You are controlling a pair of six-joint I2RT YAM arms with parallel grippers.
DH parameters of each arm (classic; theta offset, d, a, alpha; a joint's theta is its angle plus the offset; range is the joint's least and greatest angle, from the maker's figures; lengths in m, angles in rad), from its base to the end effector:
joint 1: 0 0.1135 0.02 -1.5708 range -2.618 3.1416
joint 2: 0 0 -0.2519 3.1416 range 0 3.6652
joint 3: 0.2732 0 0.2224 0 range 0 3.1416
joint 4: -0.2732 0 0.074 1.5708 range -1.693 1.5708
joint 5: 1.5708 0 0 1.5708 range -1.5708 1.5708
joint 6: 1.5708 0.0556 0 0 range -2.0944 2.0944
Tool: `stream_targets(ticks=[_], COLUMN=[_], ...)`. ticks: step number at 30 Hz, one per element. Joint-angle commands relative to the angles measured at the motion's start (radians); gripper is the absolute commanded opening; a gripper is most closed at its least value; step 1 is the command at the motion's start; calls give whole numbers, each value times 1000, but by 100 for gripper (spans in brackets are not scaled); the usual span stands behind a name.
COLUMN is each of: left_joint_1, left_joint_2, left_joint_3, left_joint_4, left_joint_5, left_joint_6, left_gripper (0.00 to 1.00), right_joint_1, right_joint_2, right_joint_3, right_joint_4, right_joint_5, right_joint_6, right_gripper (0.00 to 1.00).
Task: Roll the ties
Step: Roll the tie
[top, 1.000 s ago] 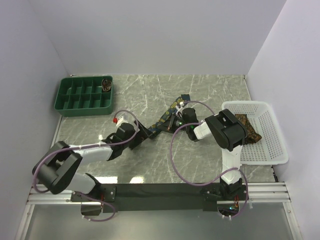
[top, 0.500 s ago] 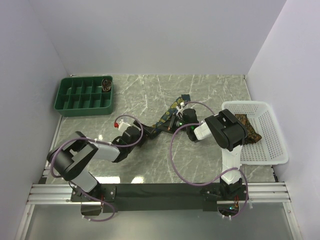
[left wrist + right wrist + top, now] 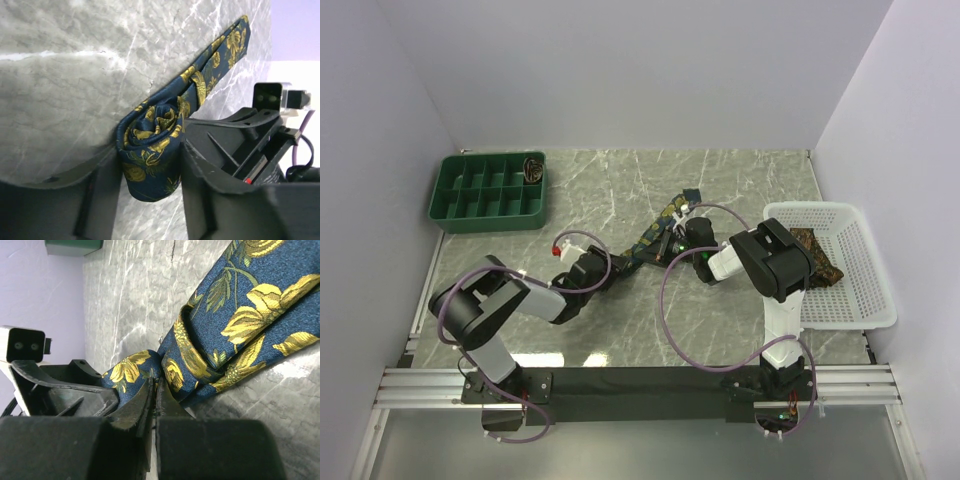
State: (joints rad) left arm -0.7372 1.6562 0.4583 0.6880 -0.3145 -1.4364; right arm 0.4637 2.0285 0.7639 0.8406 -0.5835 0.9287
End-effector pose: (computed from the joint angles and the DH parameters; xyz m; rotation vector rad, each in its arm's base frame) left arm 0.2234 -0.1796 0.1250 -0.9477 2.0010 -0.9819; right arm 0.3108 0.1897 0.1038 0.0916 2.2368 1.4166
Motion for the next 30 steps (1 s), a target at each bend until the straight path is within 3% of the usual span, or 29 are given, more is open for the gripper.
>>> stream_targets(ticks=[1, 5, 11, 13, 16, 19, 20, 22, 26, 30], left_joint_1=[-10, -10, -10, -10, -10, -8, -8, -5, 1, 16], left_joint_2=[34, 30, -41, -56, -79, -82, -79, -67, -44, -35], left_joint_3=[25, 49, 104, 117, 112, 100, 97, 108, 123, 108], left_joint_4=[-22, -62, -238, -292, -308, -285, -272, -265, -269, -239], left_joint_5=[-3, 0, -18, -23, -12, 12, 32, 57, 89, 91], left_joint_6=[14, 37, 116, 139, 178, 201, 208, 235, 240, 203], left_gripper=[49, 30, 17, 17, 29, 51, 64, 76, 80, 77], right_joint_1=[-5, -5, -4, -3, 1, 9, 12, 15, 18, 26], right_joint_2=[30, 24, 6, -7, -14, -7, -4, -1, 7, 18], right_joint_3=[-35, -38, -34, -31, -23, -3, 6, 17, 43, 63], right_joint_4=[-83, -92, -106, -118, -132, -155, -161, -184, -219, -256], right_joint_5=[40, 44, 50, 48, 47, 36, 33, 25, 19, 19], right_joint_6=[-33, -47, -67, -77, -102, -120, -134, -157, -183, -205], right_gripper=[0, 0, 0, 0, 0, 0, 0, 0, 0, 0])
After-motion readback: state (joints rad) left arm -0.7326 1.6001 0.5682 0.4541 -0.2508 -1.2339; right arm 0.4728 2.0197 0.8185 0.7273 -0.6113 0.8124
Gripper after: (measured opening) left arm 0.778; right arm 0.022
